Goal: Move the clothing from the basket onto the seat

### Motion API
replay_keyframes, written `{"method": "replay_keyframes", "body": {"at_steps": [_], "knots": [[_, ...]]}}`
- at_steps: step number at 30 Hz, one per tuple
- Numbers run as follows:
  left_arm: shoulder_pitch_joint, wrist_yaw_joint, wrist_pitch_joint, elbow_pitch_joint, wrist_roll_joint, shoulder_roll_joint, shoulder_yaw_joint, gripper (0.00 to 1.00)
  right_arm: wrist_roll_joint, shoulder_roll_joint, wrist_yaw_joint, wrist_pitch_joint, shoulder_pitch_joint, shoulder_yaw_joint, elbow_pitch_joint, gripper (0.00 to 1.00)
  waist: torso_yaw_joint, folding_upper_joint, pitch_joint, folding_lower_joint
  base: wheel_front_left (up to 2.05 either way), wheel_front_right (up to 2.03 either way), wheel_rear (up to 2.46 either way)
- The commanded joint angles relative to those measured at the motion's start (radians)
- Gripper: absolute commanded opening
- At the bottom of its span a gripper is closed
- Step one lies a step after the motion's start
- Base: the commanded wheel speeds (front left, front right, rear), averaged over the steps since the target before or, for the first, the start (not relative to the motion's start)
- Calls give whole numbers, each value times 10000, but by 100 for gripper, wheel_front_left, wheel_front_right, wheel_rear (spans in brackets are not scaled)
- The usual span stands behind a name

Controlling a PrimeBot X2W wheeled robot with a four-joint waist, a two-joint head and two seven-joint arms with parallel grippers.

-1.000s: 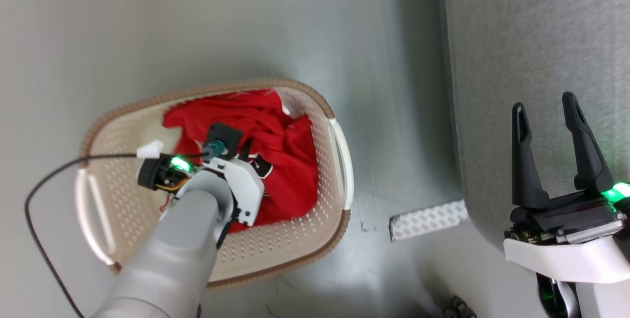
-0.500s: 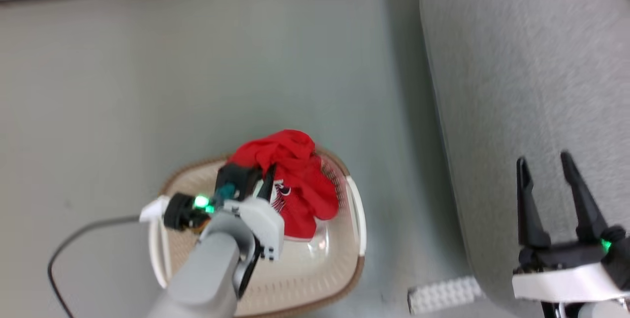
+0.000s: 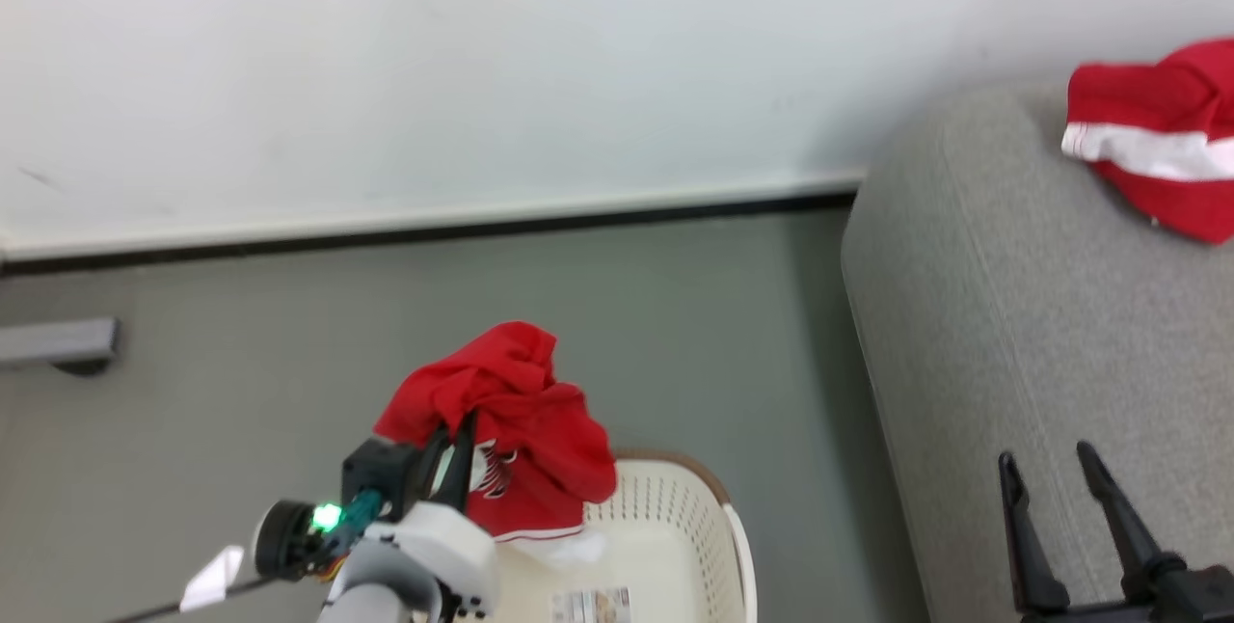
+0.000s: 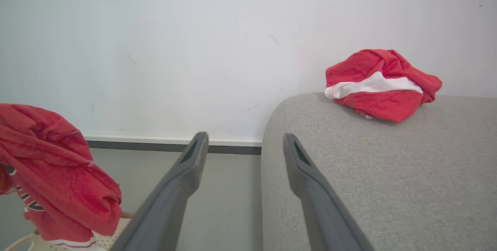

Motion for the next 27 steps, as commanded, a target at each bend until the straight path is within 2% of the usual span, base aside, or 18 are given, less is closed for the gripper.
{"method": "replay_keyframes", "body": {"at_steps": [1, 6, 15, 27], "knots": [[414, 91, -6, -301, 66, 175, 87, 0, -47, -129, 23, 10, 257, 58, 105, 100, 460, -1, -1068, 4, 0, 0, 0], [1294, 281, -6, -1134, 118, 526, 314, 0, -85, -268, 23, 10, 651, 254, 407, 100, 621, -1, -1818, 4, 0, 0, 0], [2385, 455, -7, -2064, -48, 969, 836, 0, 81, -431, 23, 10, 946, 397, 863, 100, 859, -1, -2510, 4, 0, 0, 0], [3229, 161, -7, -2538, -216, 1274, 1229, 0, 273, -283, 23, 9, 998, 678, 1192, 100, 1027, -1, -2763, 4, 0, 0, 0]]}}
